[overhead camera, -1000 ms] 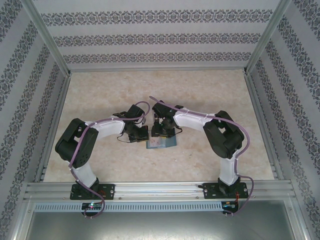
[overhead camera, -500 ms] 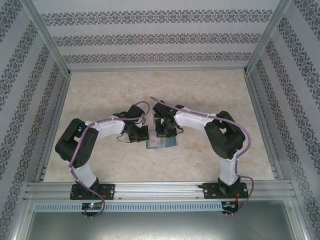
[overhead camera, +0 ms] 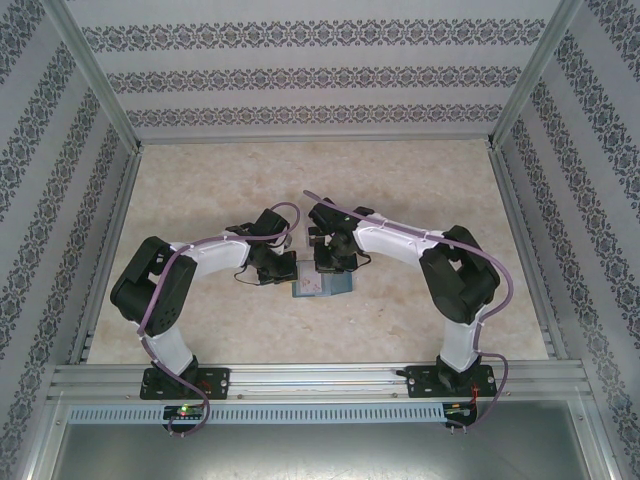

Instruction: Take the credit cards out of the card holder

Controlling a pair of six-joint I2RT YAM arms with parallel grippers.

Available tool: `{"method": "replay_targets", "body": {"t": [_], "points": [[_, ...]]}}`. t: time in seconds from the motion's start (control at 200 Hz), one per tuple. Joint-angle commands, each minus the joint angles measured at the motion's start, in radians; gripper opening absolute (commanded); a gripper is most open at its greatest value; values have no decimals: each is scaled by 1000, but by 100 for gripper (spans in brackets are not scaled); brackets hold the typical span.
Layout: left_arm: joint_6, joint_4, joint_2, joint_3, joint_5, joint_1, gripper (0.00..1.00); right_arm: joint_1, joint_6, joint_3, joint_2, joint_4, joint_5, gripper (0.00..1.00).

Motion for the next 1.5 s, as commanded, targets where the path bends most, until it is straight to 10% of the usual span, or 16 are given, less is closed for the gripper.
{"method": "replay_targets", "body": {"t": [0.0,0.984,1.494], "points": [[8,-27,-14,27,-6,-8,0,7,-19,5,-43,-51,41,11],[16,-62,-9,64,-5,-8,0,-31,-125,-8,-41,-244,293,31],[3,-26,-1,92,38,-13,0,-46,-59,-26,-160,-67,49,26]]}}
